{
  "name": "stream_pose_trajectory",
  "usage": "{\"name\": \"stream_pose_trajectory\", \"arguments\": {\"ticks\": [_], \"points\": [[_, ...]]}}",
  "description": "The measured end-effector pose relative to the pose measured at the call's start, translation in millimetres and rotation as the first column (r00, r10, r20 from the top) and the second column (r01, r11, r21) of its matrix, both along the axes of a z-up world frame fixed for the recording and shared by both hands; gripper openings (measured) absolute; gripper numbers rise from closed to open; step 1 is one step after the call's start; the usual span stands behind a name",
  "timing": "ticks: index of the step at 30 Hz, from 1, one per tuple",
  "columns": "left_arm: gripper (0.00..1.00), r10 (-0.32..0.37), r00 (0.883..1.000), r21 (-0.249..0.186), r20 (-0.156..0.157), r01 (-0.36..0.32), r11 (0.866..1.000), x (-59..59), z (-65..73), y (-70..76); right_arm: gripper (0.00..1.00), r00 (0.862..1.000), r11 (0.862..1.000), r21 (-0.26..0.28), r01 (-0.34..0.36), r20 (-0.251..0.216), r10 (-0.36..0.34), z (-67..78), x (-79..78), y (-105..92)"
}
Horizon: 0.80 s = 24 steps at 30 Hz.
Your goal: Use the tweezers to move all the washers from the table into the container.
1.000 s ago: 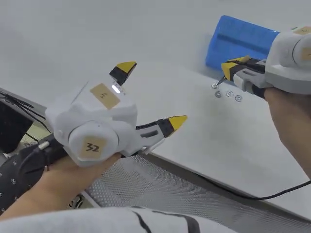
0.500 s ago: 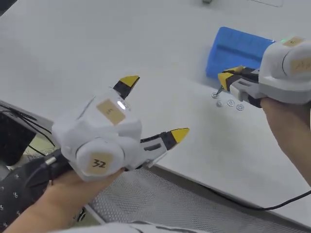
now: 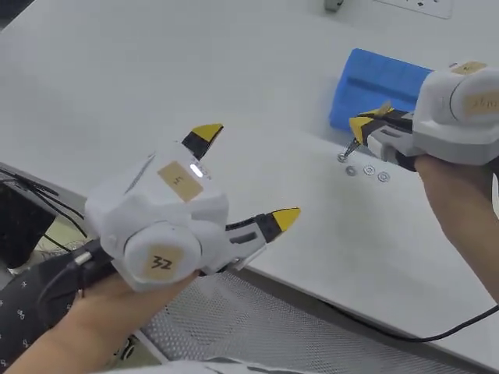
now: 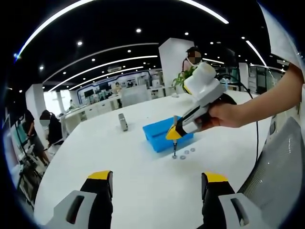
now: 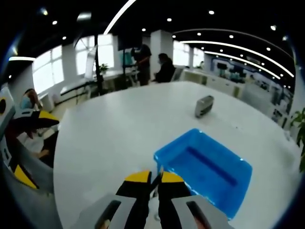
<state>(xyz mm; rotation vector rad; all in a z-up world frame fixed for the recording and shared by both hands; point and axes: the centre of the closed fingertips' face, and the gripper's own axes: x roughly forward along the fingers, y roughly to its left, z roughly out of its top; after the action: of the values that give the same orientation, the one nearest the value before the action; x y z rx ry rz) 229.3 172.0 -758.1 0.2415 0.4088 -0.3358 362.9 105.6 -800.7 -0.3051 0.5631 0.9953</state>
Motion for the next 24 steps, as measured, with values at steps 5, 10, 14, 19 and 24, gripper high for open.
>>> {"name": "stream_pose_trajectory", "arguments": {"ticks": [5,10,14,19,24], "points": [[0.76,0.006,1.000,0.003,0.006,-0.006,1.000,0.2,1.1,1.4,0.01,1.000,1.000,0.020,0.014,0.016,-0.014,-0.6,1.5,-1.0],[0.76,0.002,1.000,0.004,0.001,-0.002,1.000,-0.4,0.6,0.8,0.01,0.999,0.997,0.054,0.055,-0.003,-0.055,0.3,-0.2,-7.7],[0.75,0.002,1.000,0.008,-0.001,-0.002,1.000,-0.5,0.2,0.9,0.01,0.999,0.998,0.052,0.045,0.014,-0.046,-0.1,-2.1,-2.9],[0.75,-0.001,1.000,0.016,-0.004,0.001,1.000,-0.5,-0.9,0.7,0.01,0.998,0.997,0.062,0.038,0.045,-0.041,-1.6,-2.1,-0.8],[0.75,0.004,1.000,0.015,-0.001,-0.004,1.000,-0.1,-0.4,2.0,0.01,0.997,0.996,0.062,0.056,0.046,-0.059,-3.2,-2.1,-3.6]]}}
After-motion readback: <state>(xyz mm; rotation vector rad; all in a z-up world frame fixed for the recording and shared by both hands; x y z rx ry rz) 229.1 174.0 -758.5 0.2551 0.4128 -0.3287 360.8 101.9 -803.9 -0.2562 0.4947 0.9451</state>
